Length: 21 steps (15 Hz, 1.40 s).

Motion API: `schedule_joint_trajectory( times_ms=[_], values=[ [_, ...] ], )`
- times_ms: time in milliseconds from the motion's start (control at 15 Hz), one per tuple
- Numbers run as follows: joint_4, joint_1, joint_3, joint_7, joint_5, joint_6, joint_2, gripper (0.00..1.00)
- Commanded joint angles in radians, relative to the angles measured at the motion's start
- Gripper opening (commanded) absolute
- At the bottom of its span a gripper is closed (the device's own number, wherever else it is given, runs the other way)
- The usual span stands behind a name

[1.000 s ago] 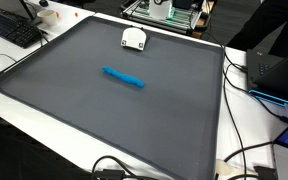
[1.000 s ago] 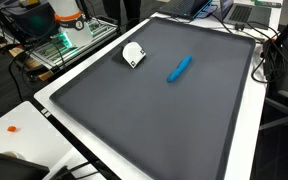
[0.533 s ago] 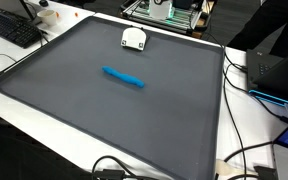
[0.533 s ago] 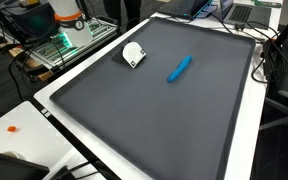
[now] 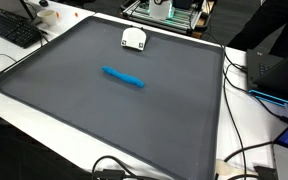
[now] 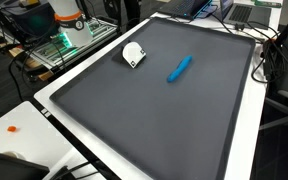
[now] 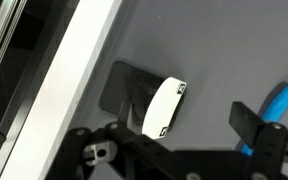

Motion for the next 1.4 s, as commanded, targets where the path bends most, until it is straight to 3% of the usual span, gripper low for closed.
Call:
schedule_joint_trajectory(
  times_ms=[0, 667, 1333],
  values=[
    [-0.042, 0.012, -0.001, 0.037, 0.017, 0.132, 0.076, 1.00],
    [-0.018, 0.047, -0.033, 0.023, 0.030, 0.289, 0.321, 1.00],
    [0.009, 0.074, -0.052, 0.030, 0.070, 0.394, 0.431, 1.00]
  ],
)
